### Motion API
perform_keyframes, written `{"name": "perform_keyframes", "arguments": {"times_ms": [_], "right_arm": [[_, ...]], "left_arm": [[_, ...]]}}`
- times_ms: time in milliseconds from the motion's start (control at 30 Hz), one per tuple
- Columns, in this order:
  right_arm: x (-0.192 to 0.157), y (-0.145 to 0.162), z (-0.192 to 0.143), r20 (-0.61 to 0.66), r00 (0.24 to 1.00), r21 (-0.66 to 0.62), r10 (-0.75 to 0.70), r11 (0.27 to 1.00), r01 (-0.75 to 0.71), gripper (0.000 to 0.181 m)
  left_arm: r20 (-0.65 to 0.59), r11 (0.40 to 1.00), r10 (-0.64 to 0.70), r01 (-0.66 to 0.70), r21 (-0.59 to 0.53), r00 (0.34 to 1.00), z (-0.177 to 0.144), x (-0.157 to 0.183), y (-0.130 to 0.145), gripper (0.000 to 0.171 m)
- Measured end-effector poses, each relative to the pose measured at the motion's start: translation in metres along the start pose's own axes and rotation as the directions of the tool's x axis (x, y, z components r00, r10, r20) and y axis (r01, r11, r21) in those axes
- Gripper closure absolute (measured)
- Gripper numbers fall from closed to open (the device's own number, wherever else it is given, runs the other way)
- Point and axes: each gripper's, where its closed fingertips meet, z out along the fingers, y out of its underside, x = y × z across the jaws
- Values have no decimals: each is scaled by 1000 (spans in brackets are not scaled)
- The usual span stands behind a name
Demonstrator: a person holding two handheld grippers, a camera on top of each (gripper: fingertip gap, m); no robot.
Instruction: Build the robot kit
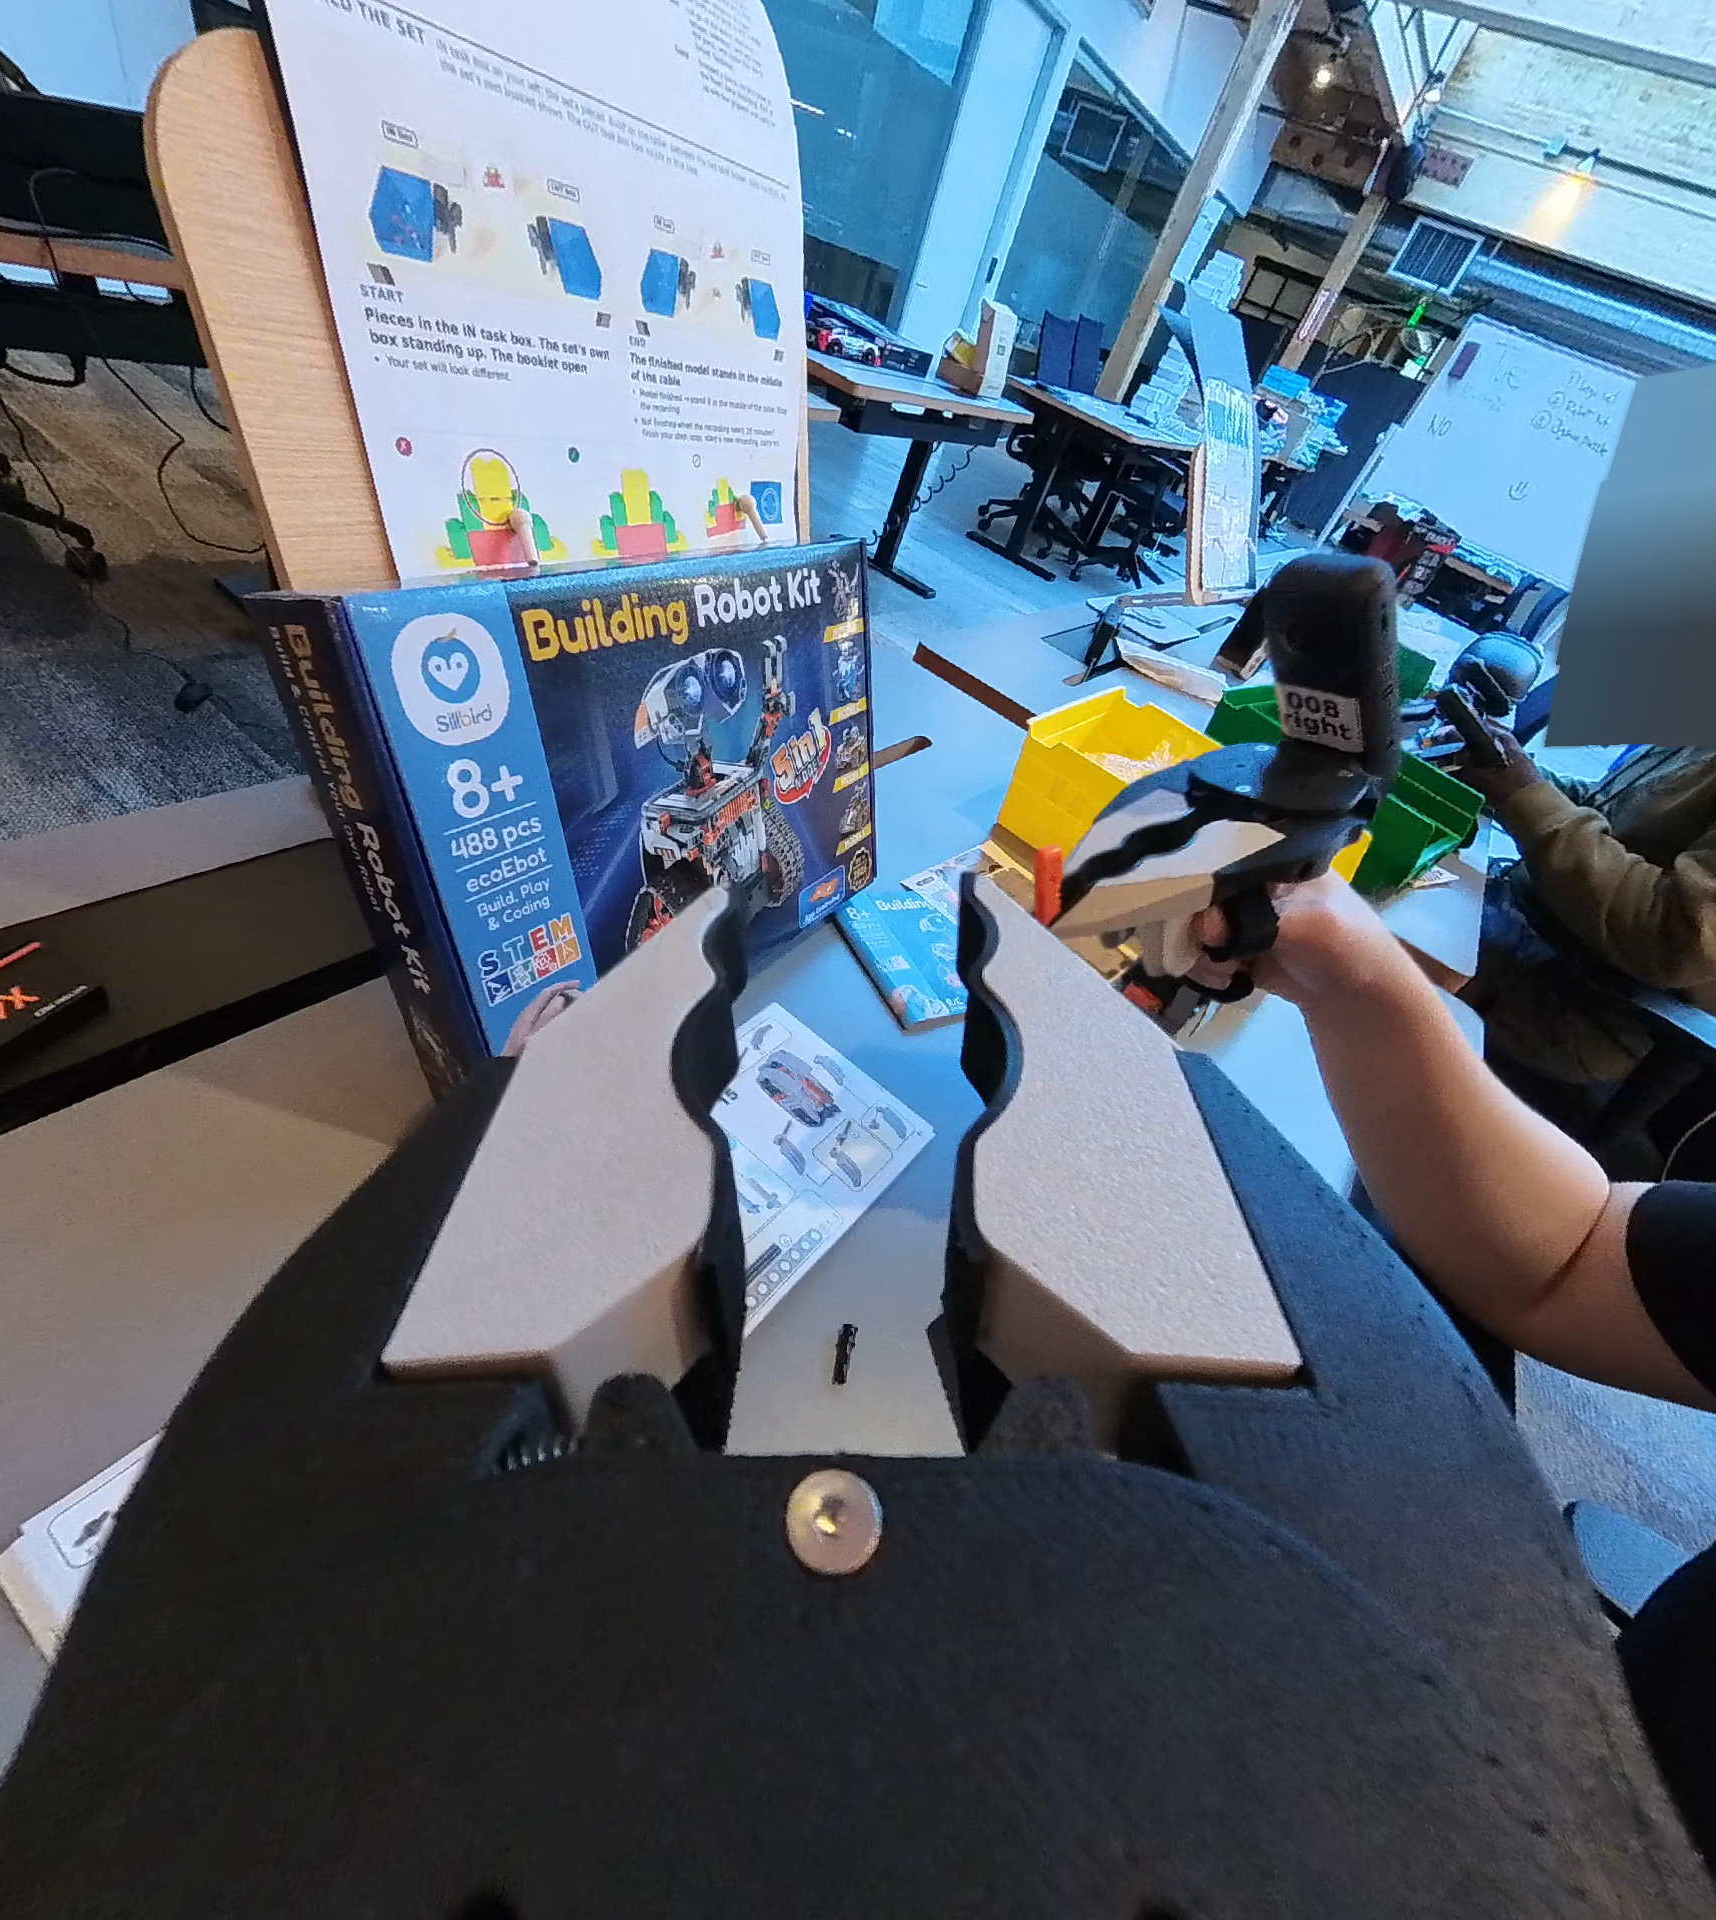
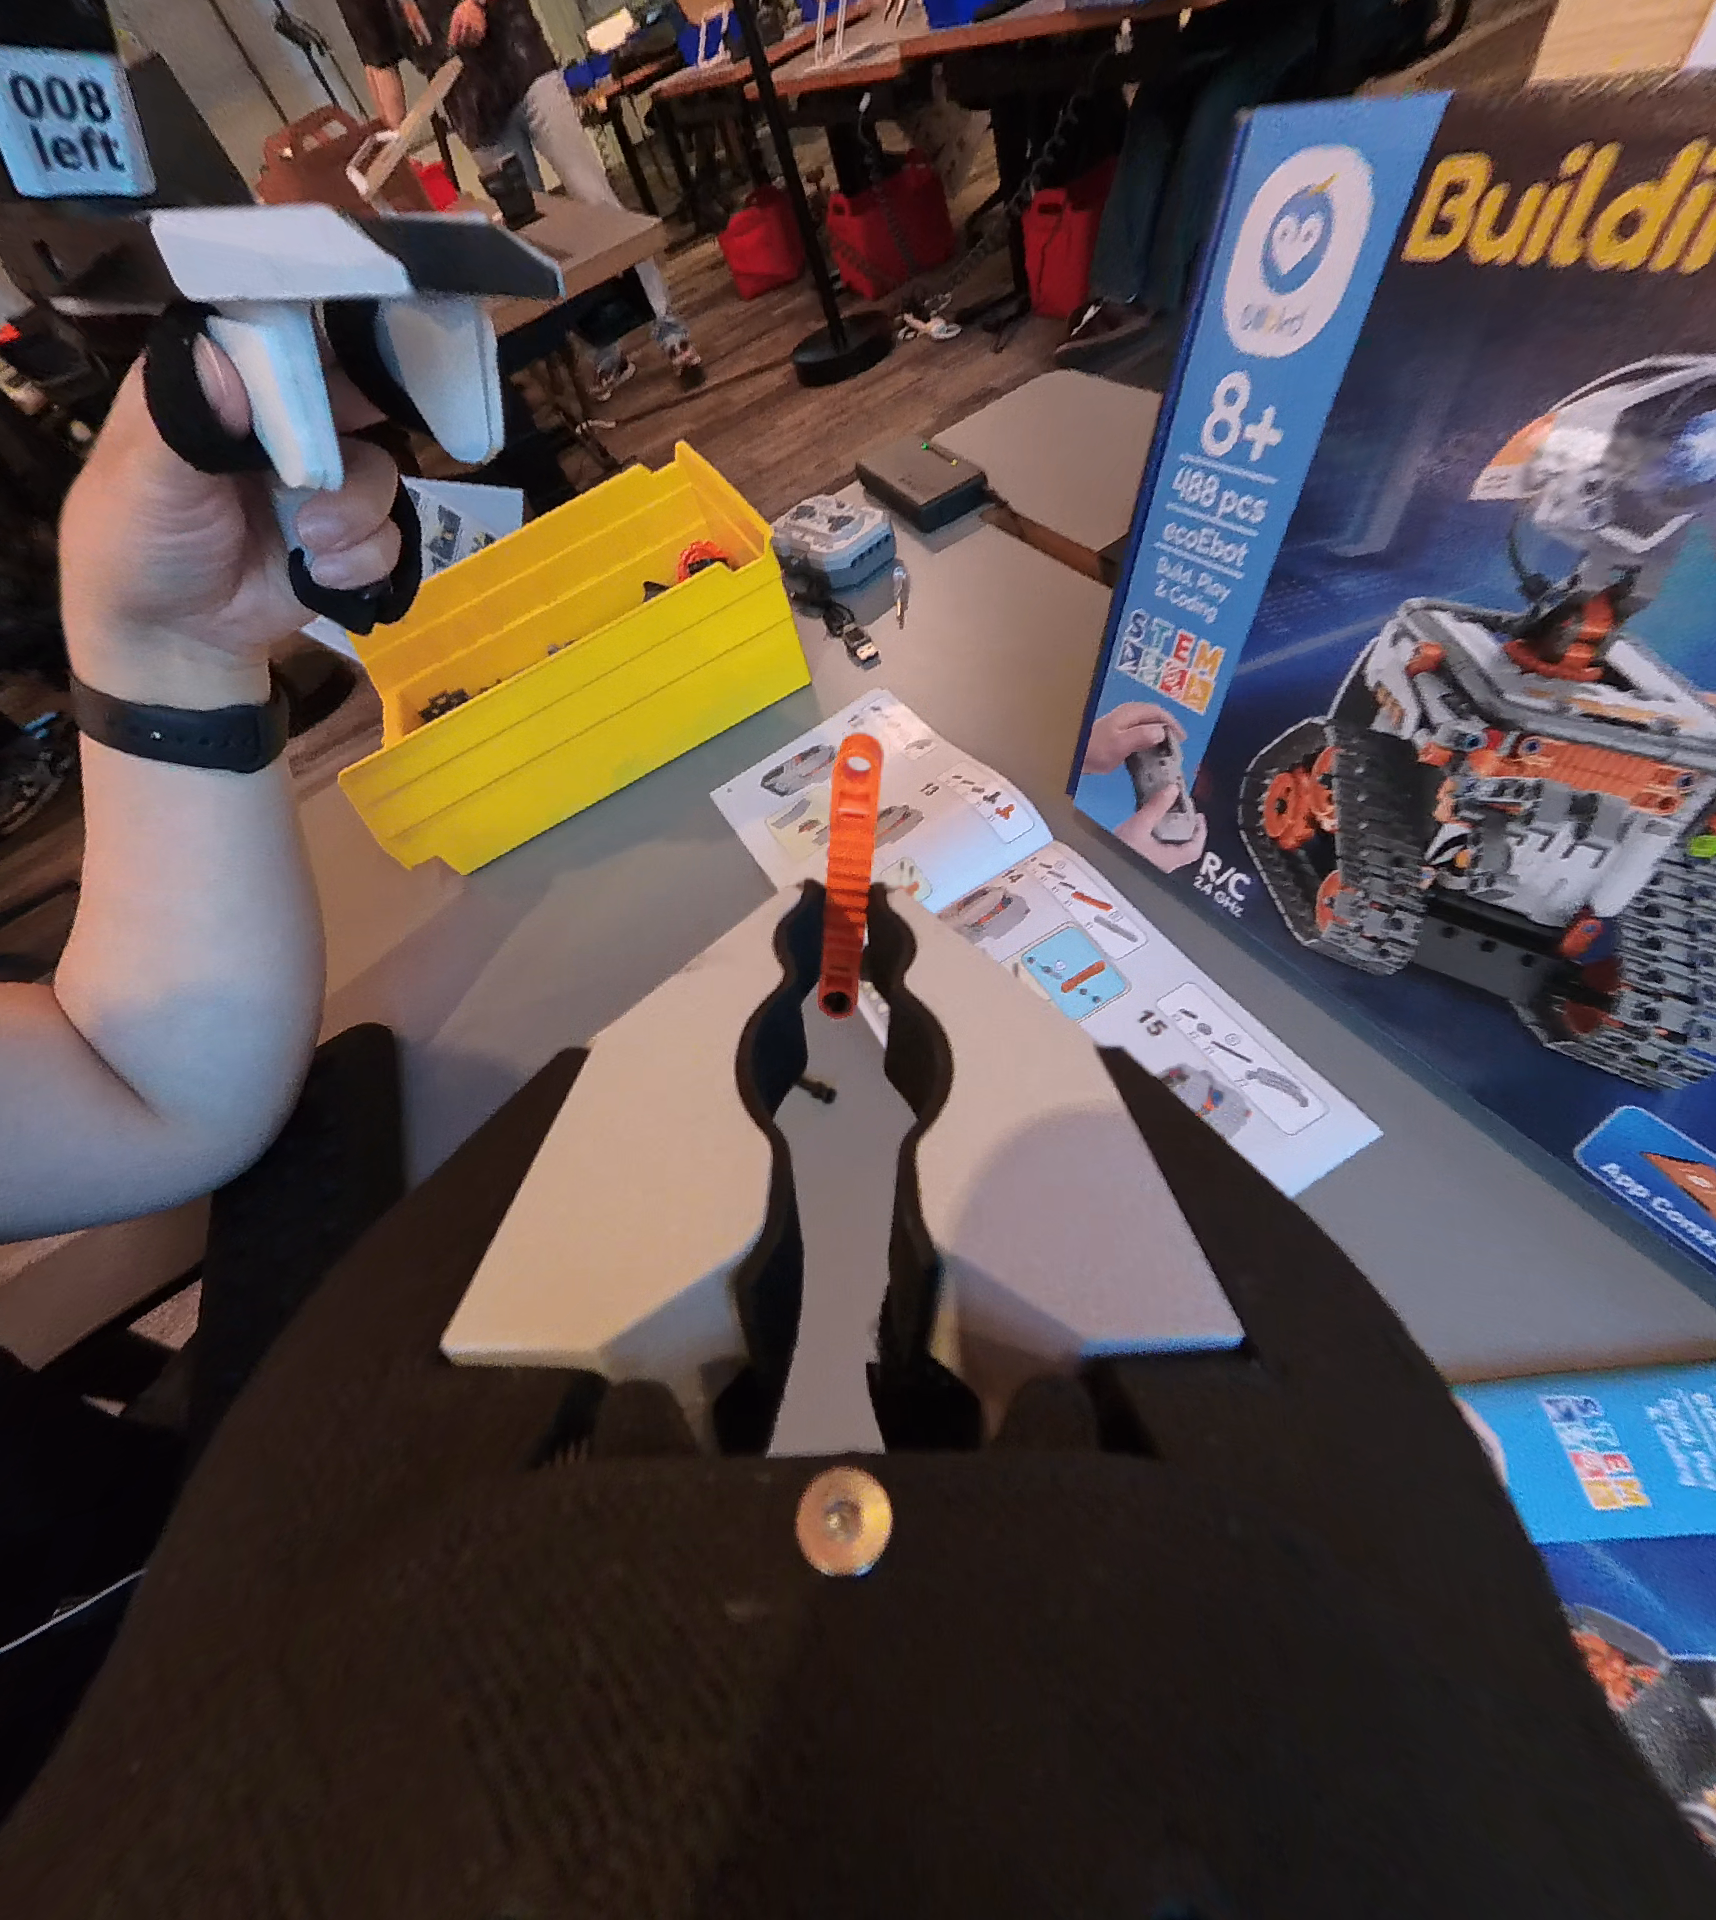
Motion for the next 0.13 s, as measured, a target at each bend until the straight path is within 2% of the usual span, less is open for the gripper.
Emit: {"name": "perform_keyframes", "arguments": {"times_ms": [133], "right_arm": [[-5,10,13,16,1000,-41,7,999,-6,175]], "left_arm": [[-4,1000,-1,1,-13,1000,2,1,2,135]]}}
